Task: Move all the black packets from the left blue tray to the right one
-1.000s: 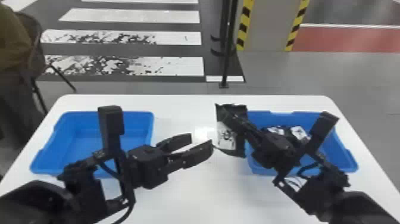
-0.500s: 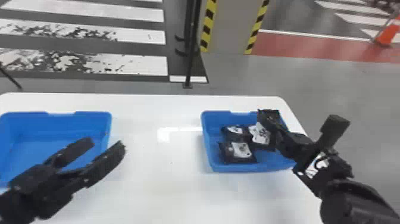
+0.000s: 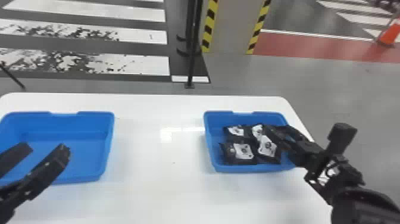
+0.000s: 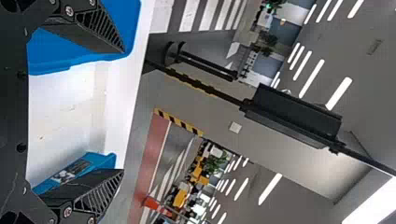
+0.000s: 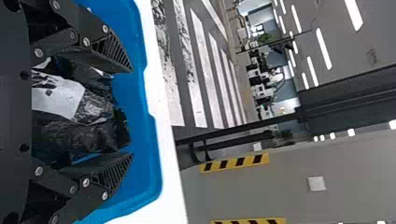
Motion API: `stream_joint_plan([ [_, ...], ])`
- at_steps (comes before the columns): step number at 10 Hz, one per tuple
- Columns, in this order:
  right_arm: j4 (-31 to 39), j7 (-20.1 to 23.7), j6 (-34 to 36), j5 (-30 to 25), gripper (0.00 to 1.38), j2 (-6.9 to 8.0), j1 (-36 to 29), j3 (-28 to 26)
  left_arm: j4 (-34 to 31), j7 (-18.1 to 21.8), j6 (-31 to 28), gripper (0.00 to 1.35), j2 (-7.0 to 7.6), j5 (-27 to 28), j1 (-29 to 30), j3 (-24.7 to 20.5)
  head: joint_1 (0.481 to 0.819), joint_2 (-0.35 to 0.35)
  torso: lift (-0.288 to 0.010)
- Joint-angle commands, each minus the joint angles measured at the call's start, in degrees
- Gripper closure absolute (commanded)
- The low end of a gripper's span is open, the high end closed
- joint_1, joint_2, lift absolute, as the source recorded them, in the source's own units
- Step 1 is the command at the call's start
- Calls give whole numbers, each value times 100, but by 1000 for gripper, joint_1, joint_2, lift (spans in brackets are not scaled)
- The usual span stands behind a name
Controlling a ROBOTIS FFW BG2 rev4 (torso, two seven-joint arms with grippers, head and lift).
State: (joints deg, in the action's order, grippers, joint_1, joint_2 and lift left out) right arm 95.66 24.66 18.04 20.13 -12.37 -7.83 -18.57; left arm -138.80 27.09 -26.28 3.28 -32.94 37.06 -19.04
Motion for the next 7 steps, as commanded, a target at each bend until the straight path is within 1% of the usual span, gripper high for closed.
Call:
stream_joint_plan([
  [1,1072,-49,-427,-345,105,130,-721,-51,-77,-46,871,136,-20,209,217,-73,695,-180,-140],
  [2,1902,-277,-778,-471,105,332,-1495,-51,-77,-90,1180,136,-108,243,428,-187,695,-160,-140],
  [3,2591,-532,-1214,-631,107,613,-2240,-51,-77,-134,1377,136,-231,380,653,-302,695,-132,-140],
  [4,3139,-593,-1523,-859,105,877,-2845,-51,-77,-160,1461,136,-342,597,864,-393,695,-104,-140],
  [5,3505,-602,-1889,-1031,107,1088,-3365,-28,-77,-187,1602,136,-342,883,1061,-439,695,-85,-140],
  [6,3758,-611,-2156,-1042,105,1242,-3829,18,-63,-213,1714,136,-342,1226,1215,-450,695,-48,-140],
  [7,3941,-629,-2212,-1111,107,1242,-4209,29,-35,-248,1869,137,-342,1511,1328,-439,695,-22,-140],
])
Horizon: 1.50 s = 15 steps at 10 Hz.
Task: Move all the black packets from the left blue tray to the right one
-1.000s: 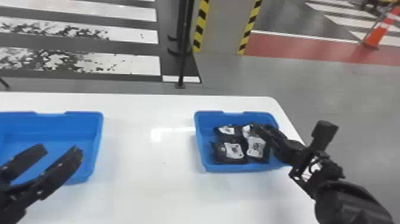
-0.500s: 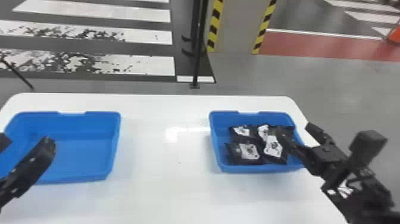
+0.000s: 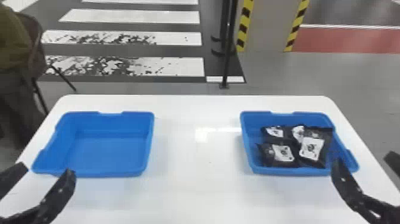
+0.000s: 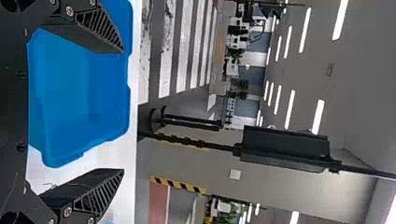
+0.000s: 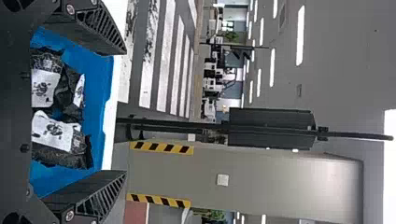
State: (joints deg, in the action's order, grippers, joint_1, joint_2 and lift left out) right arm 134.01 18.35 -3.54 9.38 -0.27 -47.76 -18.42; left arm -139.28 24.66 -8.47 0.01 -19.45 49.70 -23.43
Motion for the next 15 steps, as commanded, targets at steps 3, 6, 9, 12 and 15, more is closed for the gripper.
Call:
stream_joint_plan([
  [3,148,-7,-68,-104,107,32,-581,300,126,-85,242,137,-16,551,7,1,695,25,-140],
  [6,-232,-7,-54,21,108,-43,-258,665,126,-128,186,137,-16,494,-77,218,695,78,-140],
  [9,-274,-7,-54,67,108,-61,-159,757,126,-128,228,137,-16,426,-63,229,695,78,-140],
  [12,-218,-7,-54,147,110,-113,-131,791,126,-128,200,137,-16,403,-91,218,695,89,-140],
  [15,-190,-7,-54,170,110,-122,-131,802,126,-128,102,137,-16,403,-133,241,695,93,-140],
])
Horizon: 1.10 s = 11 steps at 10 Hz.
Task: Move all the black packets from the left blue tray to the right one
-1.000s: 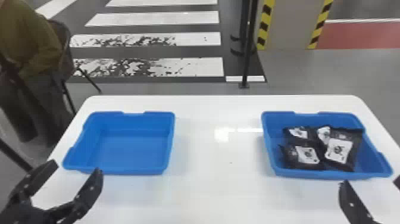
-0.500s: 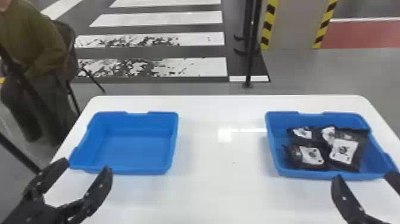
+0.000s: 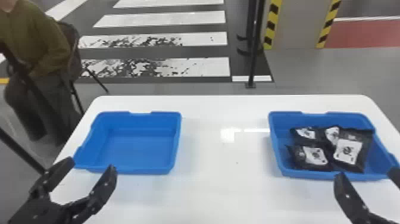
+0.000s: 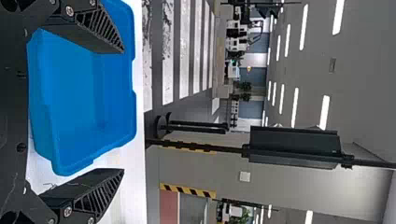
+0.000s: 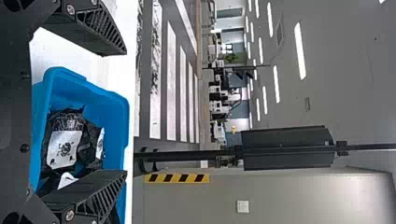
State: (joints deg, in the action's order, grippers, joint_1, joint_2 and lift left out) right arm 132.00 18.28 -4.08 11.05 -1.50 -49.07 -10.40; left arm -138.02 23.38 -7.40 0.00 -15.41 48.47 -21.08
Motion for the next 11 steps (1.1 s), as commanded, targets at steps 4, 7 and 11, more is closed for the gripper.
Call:
stream_joint_plan([
  [4,26,0,0,95,110,-52,0,0,42,0,-89,137,-15,33,-24,-17,695,95,-140],
  [7,26,0,0,129,110,-52,0,0,42,0,-89,137,-15,33,-38,-17,695,96,-140],
  [11,40,0,0,163,110,-52,-14,0,42,0,-131,137,-15,21,-38,-17,695,97,-140],
])
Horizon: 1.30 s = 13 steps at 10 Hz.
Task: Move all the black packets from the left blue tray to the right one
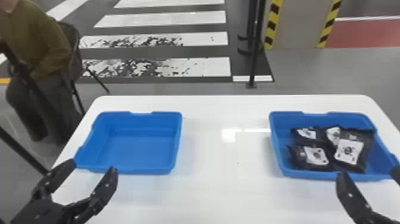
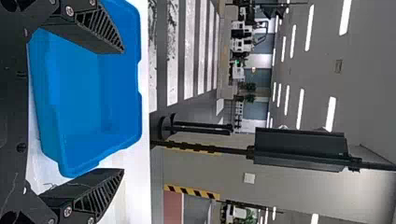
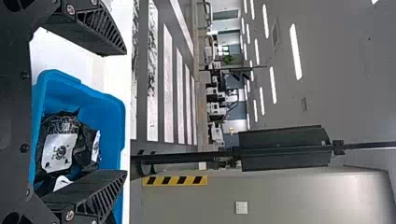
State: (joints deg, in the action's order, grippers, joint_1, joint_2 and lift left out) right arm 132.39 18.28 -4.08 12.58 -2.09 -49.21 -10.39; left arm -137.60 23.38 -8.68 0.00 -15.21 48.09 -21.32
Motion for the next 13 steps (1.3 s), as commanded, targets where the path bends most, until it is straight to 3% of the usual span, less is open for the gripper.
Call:
stream_joint_plan([
  [1,-13,0,0,22,110,-2,-1,0,0,0,-18,137,-15,-10,0,7,695,97,-140],
  [13,-13,0,70,113,110,7,-15,11,42,0,-60,137,-15,-125,0,7,695,97,-140],
])
